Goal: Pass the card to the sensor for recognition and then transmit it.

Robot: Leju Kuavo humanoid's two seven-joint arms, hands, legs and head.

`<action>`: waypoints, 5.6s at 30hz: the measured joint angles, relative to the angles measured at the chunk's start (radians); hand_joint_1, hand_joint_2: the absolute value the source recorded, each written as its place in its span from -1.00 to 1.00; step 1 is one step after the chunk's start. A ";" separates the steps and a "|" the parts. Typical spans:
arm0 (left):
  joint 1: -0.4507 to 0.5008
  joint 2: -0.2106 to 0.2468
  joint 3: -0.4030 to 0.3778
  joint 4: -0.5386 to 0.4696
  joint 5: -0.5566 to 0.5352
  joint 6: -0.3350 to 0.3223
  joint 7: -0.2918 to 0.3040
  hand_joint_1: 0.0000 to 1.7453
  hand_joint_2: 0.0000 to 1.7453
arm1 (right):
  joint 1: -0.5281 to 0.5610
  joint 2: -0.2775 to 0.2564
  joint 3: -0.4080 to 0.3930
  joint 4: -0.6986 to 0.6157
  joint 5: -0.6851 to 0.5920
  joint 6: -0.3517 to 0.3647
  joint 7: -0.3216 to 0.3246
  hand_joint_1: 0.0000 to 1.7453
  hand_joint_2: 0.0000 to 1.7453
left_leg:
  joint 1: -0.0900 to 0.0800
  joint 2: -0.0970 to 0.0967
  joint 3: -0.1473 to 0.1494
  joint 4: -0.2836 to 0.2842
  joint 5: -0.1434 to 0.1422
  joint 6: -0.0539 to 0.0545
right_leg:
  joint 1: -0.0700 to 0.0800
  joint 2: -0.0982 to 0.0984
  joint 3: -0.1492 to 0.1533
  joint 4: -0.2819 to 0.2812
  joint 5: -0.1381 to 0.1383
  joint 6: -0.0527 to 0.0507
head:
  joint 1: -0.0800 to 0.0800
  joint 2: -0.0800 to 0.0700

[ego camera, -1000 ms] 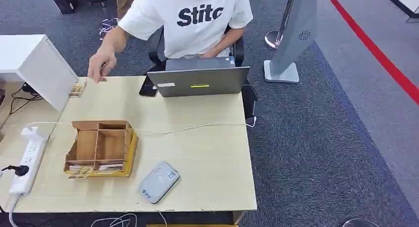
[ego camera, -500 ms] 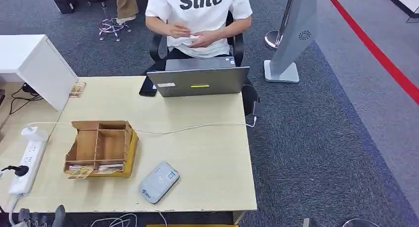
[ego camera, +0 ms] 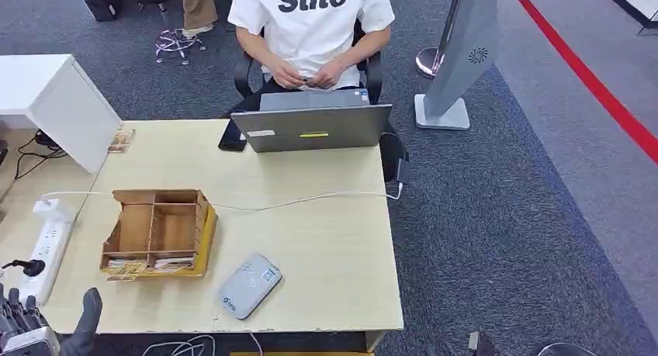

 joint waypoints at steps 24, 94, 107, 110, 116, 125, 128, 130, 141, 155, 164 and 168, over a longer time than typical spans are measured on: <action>-0.133 0.147 -0.215 -0.013 -0.609 0.201 0.147 -1.00 1.00 | -0.044 0.021 0.022 -0.005 0.084 -0.002 0.002 -1.00 1.00 | 0.000 0.001 0.001 0.001 0.001 0.000 | 0.000 0.001 0.000 0.000 0.001 0.000 | -0.001 0.000; -0.453 0.321 -0.505 0.508 -1.391 0.443 0.387 1.00 1.00 | -0.108 0.046 0.178 0.000 0.233 -0.098 0.035 -1.00 1.00 | 0.003 0.005 -0.002 0.001 0.006 -0.004 | 0.002 0.005 -0.005 0.002 0.007 -0.006 | 0.000 0.000; -0.446 0.332 -0.649 0.720 -1.387 0.445 0.498 1.00 1.00 | -0.102 0.045 0.171 0.000 0.255 -0.085 0.022 -1.00 1.00 | 0.002 0.005 -0.003 0.001 0.006 -0.003 | 0.002 0.005 -0.006 0.001 0.007 -0.006 | 0.000 0.000; -0.441 0.331 -0.651 0.723 -1.399 0.445 0.494 1.00 1.00 | -0.101 0.045 0.171 0.000 0.255 -0.085 0.022 -1.00 1.00 | 0.002 0.004 -0.003 0.001 0.006 -0.003 | 0.002 0.005 -0.006 0.001 0.007 -0.006 | 0.000 0.000; -0.431 0.330 -0.651 0.713 -1.415 0.446 0.481 1.00 1.00 | -0.101 0.046 0.170 0.000 0.255 -0.085 0.022 -1.00 1.00 | 0.002 0.005 -0.003 0.001 0.006 -0.003 | 0.002 0.005 -0.006 0.001 0.007 -0.006 | 0.000 0.000; -0.416 0.322 -0.682 0.673 -1.392 0.446 0.404 1.00 1.00 | -0.100 0.046 0.171 0.000 0.254 -0.082 0.024 -1.00 1.00 | 0.002 0.004 -0.003 0.001 0.006 -0.003 | 0.002 0.004 -0.006 0.001 0.007 -0.006 | 0.000 0.000; -0.424 0.316 -0.688 0.704 -1.392 0.443 0.387 1.00 1.00 | -0.100 0.046 0.171 0.000 0.250 -0.079 0.029 -1.00 1.00 | 0.002 0.004 -0.003 0.001 0.006 -0.003 | 0.002 0.004 -0.006 0.001 0.007 -0.006 | 0.000 0.000; -0.430 0.313 -0.689 0.743 -1.387 0.443 0.383 1.00 1.00 | -0.101 0.046 0.172 0.000 0.247 -0.078 0.031 -1.00 1.00 | 0.002 0.004 -0.003 0.001 0.006 -0.003 | 0.002 0.004 -0.006 0.001 0.007 -0.006 | 0.000 0.000; -0.465 0.306 -0.693 0.835 -1.371 0.425 0.386 1.00 1.00 | -0.101 0.046 0.172 0.000 0.245 -0.077 0.034 -1.00 1.00 | 0.002 0.004 -0.003 0.001 0.006 -0.003 | 0.002 0.004 -0.005 0.001 0.007 -0.006 | 0.000 0.000; -0.493 0.445 -0.802 0.613 -1.417 0.450 0.750 1.00 1.00 | -0.100 0.046 0.182 0.000 0.243 -0.082 0.040 -1.00 1.00 | 0.003 0.004 -0.003 0.001 0.007 -0.003 | 0.003 0.004 -0.006 0.002 0.007 -0.006 | 0.000 0.000; -0.511 0.517 -0.763 0.425 -1.417 0.450 0.688 1.00 1.00 | -0.101 0.046 0.195 0.000 0.241 -0.086 0.047 -1.00 1.00 | 0.003 0.004 -0.003 0.001 0.007 -0.003 | 0.003 0.004 -0.006 0.002 0.007 -0.005 | 0.000 0.000; -0.509 0.519 -0.689 0.378 -1.416 0.450 0.621 1.00 1.00 | -0.101 0.046 0.198 0.000 0.238 -0.085 0.047 -1.00 1.00 | 0.003 0.004 -0.003 0.001 0.007 -0.003 | 0.003 0.004 -0.006 0.002 0.007 -0.005 | 0.000 0.000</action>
